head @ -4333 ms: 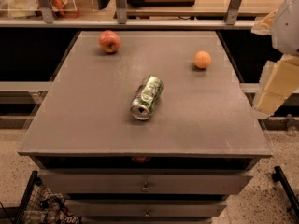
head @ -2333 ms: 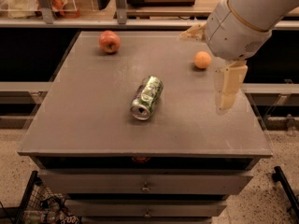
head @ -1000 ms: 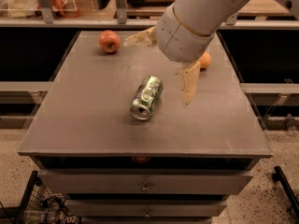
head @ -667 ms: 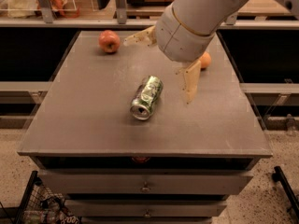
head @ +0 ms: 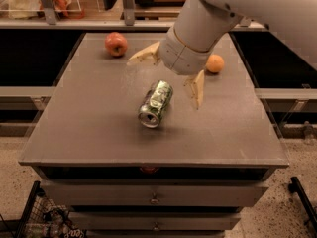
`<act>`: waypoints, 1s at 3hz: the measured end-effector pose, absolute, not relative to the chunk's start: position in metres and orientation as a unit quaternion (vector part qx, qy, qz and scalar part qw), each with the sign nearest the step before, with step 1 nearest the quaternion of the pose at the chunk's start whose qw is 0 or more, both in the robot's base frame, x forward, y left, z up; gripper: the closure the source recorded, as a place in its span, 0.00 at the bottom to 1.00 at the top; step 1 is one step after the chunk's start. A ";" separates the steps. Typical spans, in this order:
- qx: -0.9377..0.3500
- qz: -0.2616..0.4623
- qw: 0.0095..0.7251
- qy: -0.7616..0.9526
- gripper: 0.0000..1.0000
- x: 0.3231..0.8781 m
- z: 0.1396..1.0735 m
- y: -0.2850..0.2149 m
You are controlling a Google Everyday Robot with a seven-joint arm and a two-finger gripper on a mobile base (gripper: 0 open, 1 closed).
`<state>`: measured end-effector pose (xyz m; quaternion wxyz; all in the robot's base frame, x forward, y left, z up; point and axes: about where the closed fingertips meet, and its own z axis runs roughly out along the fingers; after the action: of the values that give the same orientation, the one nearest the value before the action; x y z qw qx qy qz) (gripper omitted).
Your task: Pick green can
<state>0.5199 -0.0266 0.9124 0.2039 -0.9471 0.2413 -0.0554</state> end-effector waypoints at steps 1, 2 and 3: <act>-0.963 -0.069 0.175 0.191 0.00 0.532 0.889 -0.025; -0.975 -0.083 0.140 0.151 0.00 0.541 0.871 -0.024; -0.982 -0.088 0.111 0.126 0.00 0.546 0.858 -0.019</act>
Offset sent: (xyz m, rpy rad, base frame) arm 0.0343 0.0046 -0.0629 -0.2551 -0.0801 0.2526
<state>0.5462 -0.0194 0.8583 0.1112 -0.9818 0.1258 -0.0883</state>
